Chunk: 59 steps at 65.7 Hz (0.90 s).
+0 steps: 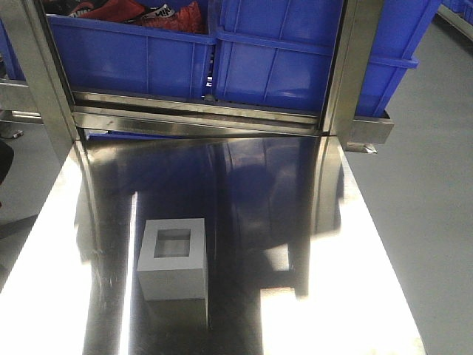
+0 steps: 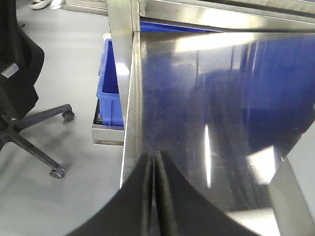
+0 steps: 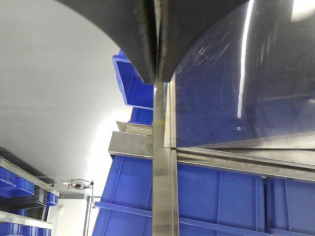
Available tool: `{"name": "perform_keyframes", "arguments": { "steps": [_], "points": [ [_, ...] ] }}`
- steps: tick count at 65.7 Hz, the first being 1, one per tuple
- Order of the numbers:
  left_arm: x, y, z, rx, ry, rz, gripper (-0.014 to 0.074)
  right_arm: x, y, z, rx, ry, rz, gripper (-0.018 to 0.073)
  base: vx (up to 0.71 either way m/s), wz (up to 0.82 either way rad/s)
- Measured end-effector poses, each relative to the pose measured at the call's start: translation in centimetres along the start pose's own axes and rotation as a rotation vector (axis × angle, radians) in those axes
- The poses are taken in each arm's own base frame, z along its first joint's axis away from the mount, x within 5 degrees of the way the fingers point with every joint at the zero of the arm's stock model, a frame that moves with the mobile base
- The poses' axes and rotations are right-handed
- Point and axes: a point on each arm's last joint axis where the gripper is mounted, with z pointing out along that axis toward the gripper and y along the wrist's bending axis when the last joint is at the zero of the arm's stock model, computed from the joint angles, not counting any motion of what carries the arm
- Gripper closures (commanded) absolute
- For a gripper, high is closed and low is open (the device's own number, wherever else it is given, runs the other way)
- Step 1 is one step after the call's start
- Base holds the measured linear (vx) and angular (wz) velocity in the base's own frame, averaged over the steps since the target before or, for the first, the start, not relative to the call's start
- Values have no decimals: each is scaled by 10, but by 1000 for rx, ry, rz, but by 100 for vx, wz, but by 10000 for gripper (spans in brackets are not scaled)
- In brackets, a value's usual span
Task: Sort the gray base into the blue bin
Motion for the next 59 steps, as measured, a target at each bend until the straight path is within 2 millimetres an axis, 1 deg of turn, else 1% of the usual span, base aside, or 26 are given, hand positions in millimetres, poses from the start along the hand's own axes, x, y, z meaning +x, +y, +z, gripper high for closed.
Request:
{"name": "perform_keyframes", "arguments": {
  "steps": [6,11,13,23,29,32,37,51,59],
  "points": [
    [0,0,0,0,-2,0,533,0,0,0,0,0,0,568,0,0],
    [0,0,0,0,-3,0,470,0,0,0,0,0,0,568,0,0],
    [0,0,0,0,-3,0,441,0,0,0,0,0,0,568,0,0],
    [0,0,0,0,-3,0,232,0,0,0,0,0,0,568,0,0],
    [0,0,0,0,-3,0,148,0,0,0,0,0,0,568,0,0],
    [0,0,0,0,-3,1,123,0,0,0,0,0,0,568,0,0],
    [0,0,0,-1,-4,4,110,0,0,0,0,0,0,568,0,0],
    [-1,0,0,0,-11,5,110,0,0,0,0,0,0,568,0,0],
    [-4,-1,-1,11,-17,-33,117,0,0,0,0,0,0,568,0,0]
  ]
}}
